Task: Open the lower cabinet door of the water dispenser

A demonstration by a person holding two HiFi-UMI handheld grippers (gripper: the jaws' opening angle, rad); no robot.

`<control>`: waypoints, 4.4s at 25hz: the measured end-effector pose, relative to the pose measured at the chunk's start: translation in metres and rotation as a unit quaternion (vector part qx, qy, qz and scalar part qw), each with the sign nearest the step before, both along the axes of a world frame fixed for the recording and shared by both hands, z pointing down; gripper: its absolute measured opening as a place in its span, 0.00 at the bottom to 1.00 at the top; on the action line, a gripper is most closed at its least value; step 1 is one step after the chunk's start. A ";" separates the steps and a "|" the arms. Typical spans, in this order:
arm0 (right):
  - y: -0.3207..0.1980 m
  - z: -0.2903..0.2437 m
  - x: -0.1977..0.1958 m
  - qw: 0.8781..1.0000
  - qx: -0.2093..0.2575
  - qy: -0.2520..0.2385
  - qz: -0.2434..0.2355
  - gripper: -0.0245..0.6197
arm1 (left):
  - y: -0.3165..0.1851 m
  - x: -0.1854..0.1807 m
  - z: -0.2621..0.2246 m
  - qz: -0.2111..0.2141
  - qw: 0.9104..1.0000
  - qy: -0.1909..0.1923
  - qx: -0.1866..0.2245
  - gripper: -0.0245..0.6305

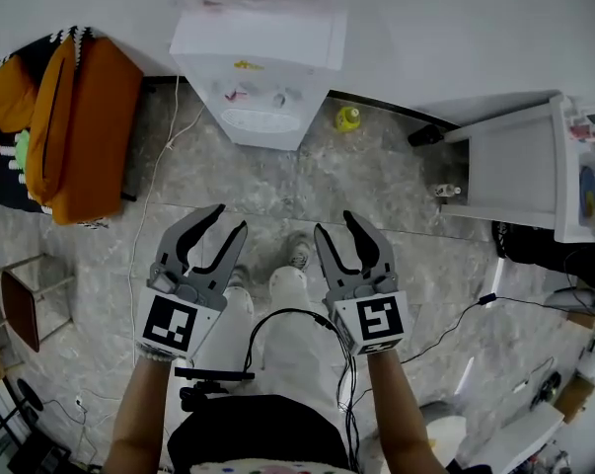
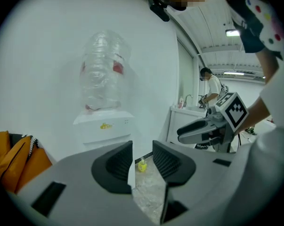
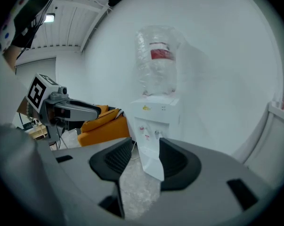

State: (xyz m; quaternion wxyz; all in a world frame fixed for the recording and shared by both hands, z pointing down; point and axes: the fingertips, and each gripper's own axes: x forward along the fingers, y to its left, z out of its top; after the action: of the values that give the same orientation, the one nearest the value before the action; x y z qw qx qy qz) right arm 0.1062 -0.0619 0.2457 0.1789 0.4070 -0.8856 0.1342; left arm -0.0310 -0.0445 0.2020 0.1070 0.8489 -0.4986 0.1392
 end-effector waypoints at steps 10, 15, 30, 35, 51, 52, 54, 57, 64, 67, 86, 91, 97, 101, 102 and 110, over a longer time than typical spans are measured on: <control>-0.037 0.059 0.015 1.000 -0.013 0.013 -0.013 0.30 | -0.026 0.018 0.056 -0.015 1.000 0.001 -0.024 0.24; -0.053 0.094 0.019 1.000 -0.020 0.008 -0.007 0.30 | -0.030 0.024 0.087 -0.028 0.999 0.008 -0.038 0.24; -0.075 0.189 0.011 0.998 -0.039 0.018 -0.048 0.31 | -0.056 0.028 0.166 -0.055 0.997 0.004 -0.056 0.24; -0.089 0.221 0.014 0.998 -0.047 0.028 -0.044 0.31 | -0.062 0.031 0.195 -0.053 0.997 0.002 -0.064 0.24; -0.138 0.314 0.006 0.996 -0.046 0.050 -0.065 0.32 | -0.087 0.046 0.272 -0.035 0.995 -0.007 -0.091 0.24; -0.141 0.320 0.006 0.995 -0.047 0.051 -0.066 0.32 | -0.090 0.047 0.276 -0.037 0.995 -0.007 -0.091 0.24; -0.147 0.330 0.005 0.995 -0.049 0.055 -0.067 0.32 | -0.095 0.050 0.281 -0.043 0.995 0.001 -0.090 0.24; -0.157 0.343 0.004 0.995 -0.052 0.055 -0.067 0.32 | -0.101 0.054 0.290 -0.045 0.995 0.002 -0.092 0.24; -0.179 0.377 -0.003 0.994 -0.057 0.063 -0.074 0.32 | -0.107 0.051 0.314 -0.044 0.994 -0.010 -0.097 0.24; -0.189 0.391 -0.009 0.993 -0.057 0.068 -0.078 0.32 | -0.110 0.050 0.320 -0.049 0.994 -0.009 -0.096 0.24; -0.232 0.460 -0.045 0.988 -0.064 0.109 -0.087 0.32 | -0.118 0.036 0.346 -0.059 0.993 -0.024 -0.096 0.24; -0.238 0.469 -0.048 0.987 -0.067 0.113 -0.089 0.32 | -0.117 0.033 0.349 -0.056 0.994 -0.027 -0.095 0.24; -0.242 0.472 -0.054 0.983 -0.048 0.136 -0.117 0.28 | -0.115 0.028 0.352 -0.058 0.993 -0.024 -0.096 0.24; -0.241 0.472 -0.055 0.984 -0.062 0.122 -0.115 0.27 | -0.113 0.026 0.355 -0.060 0.993 -0.024 -0.099 0.24; -0.241 0.471 -0.054 0.984 -0.062 0.120 -0.113 0.27 | -0.113 0.026 0.355 -0.062 0.993 -0.023 -0.099 0.24; -0.240 0.471 -0.053 0.987 -0.073 0.109 -0.090 0.24 | -0.109 0.026 0.356 -0.061 0.993 -0.018 -0.100 0.24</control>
State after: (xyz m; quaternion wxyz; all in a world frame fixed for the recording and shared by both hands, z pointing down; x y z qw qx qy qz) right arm 0.0536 -0.3015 0.7164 0.3149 0.3239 -0.8816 0.1369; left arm -0.0052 -0.1535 0.5579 0.1904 0.7994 -0.5346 0.1971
